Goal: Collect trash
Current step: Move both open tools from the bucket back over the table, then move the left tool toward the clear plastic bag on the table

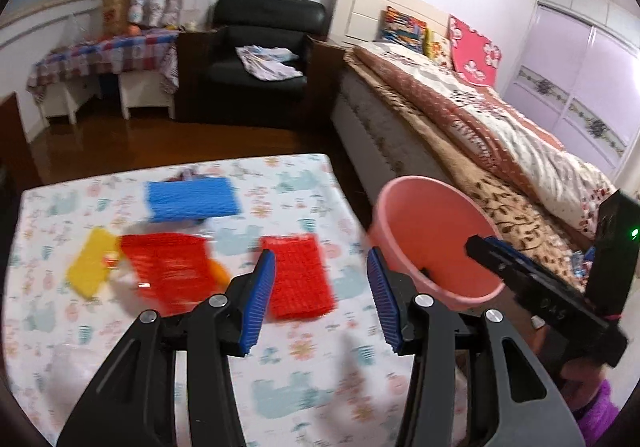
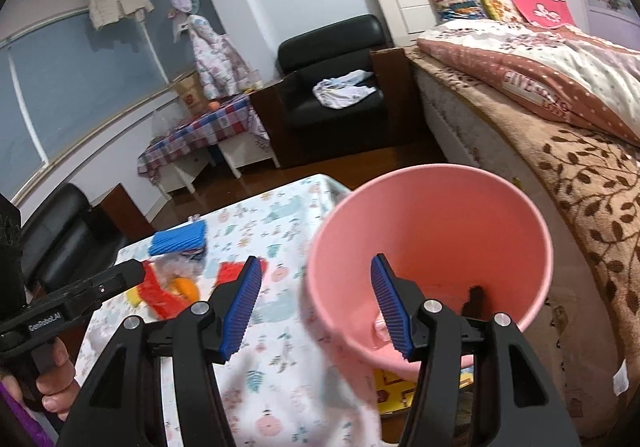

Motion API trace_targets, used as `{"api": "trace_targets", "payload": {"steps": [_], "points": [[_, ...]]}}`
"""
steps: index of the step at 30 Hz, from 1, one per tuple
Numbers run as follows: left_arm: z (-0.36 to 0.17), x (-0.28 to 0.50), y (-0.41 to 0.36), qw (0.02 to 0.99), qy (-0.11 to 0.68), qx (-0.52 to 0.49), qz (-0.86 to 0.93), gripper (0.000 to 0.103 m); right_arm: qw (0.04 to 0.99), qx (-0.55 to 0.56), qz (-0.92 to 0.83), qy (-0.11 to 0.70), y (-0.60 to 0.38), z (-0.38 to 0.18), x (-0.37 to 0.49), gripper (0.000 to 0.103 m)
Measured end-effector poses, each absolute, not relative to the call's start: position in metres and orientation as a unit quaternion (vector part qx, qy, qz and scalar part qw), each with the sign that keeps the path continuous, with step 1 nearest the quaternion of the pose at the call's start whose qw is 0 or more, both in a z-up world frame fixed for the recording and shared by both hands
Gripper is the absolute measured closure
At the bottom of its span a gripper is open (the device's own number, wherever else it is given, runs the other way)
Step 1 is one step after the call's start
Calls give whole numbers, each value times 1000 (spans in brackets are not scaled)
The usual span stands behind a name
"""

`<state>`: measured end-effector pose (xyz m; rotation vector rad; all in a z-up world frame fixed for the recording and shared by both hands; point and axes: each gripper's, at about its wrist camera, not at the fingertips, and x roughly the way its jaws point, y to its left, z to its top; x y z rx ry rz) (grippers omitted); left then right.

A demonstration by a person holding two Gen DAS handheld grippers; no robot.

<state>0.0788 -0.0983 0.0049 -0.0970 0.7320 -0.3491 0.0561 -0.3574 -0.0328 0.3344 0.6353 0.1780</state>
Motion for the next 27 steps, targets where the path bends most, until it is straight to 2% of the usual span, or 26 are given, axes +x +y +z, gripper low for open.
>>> {"api": "trace_targets", "payload": {"steps": [15,27], "points": [[-3,52,0,927,354,-91,-86,55,928,123,144,321,-288,-24,50,47],[-8,30,37,930,354,-91,-49,55,918,110,178,336,-250,-29,45,47]]}}
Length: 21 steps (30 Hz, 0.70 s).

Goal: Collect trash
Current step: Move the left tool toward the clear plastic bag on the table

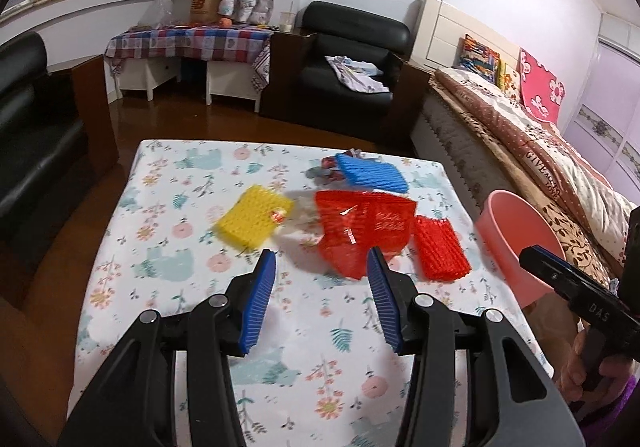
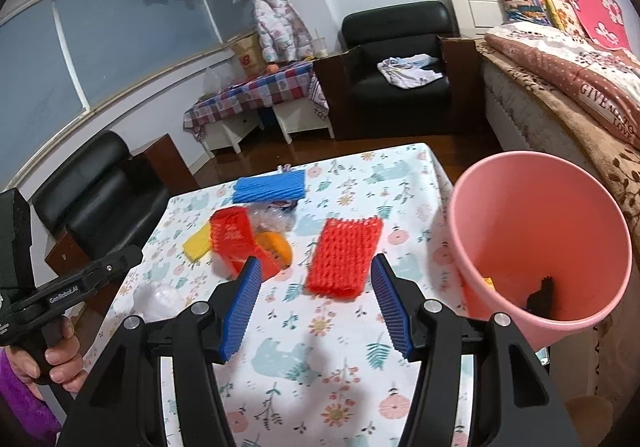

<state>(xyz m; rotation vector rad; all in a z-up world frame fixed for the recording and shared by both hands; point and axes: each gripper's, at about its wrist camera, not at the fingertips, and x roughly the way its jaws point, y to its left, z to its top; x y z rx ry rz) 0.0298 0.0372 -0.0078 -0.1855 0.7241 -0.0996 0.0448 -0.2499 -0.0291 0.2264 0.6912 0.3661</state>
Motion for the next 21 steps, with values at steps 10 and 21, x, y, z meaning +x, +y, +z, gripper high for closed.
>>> {"api": "trace_targets", "payload": {"steps": [10,21], "points": [[-14,16,56,930,354,-88,-28,55,913,97,197,343,-226,-34,38,47],[-25,5,77,927,362,-97,-13,55,909,93,210,348,-215,-37,36,47]]}}
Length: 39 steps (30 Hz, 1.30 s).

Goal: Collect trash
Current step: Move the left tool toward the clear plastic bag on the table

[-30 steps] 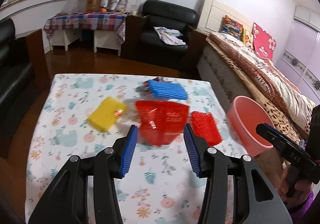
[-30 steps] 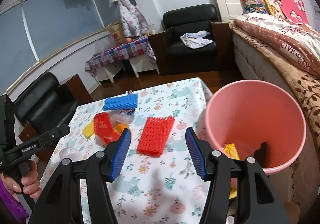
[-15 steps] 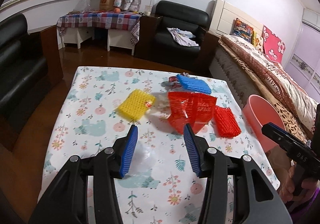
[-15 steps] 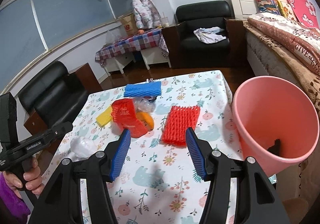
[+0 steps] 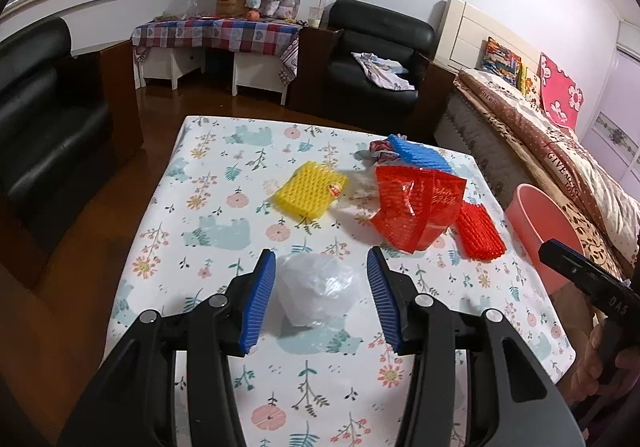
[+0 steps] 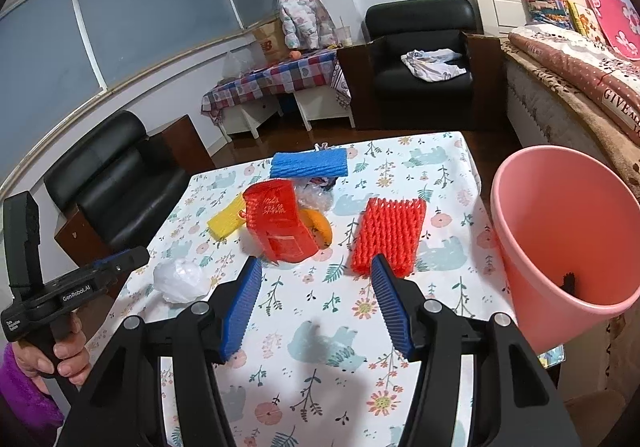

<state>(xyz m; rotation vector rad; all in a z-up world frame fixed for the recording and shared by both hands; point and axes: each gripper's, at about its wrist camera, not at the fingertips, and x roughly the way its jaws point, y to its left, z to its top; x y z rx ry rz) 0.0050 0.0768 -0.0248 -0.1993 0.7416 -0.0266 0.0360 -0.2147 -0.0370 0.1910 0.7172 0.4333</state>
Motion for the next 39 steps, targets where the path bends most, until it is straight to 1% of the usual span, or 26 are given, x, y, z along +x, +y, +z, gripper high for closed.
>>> {"api": "trace_targets", "payload": {"steps": [39], "points": [[-49,-8,105,915,383,-125,-19,55,901,67,231,361,-181,-48,33,47]]}}
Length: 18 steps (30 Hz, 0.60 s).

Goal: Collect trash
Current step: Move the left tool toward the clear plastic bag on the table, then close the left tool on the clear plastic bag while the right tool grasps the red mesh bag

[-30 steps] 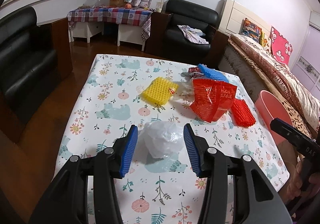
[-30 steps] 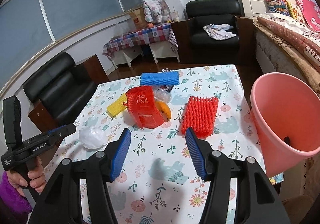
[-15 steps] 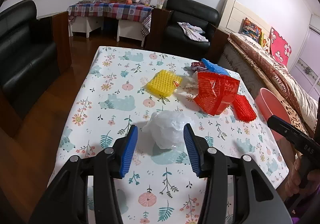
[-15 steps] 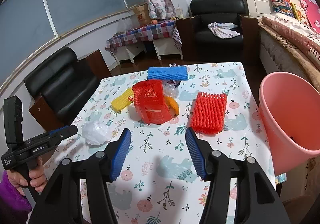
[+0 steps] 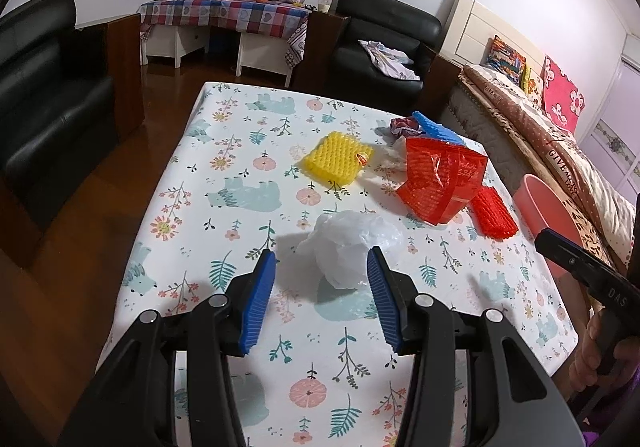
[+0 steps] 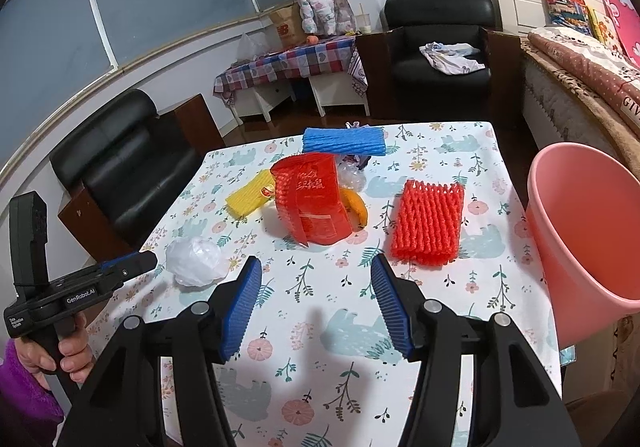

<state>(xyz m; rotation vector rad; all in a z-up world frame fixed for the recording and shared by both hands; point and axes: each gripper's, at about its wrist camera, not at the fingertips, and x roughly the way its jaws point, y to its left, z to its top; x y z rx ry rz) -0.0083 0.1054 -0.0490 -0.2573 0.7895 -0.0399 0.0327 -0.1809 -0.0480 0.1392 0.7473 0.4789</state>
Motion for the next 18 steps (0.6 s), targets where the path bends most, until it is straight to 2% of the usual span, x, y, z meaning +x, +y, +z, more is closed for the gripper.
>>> {"api": "trace_targets", "payload": {"steps": [18], "points": [[-60,-18,114,907,398,-133,-9,55,890,68,249,376,-175,-59,35,47]]}}
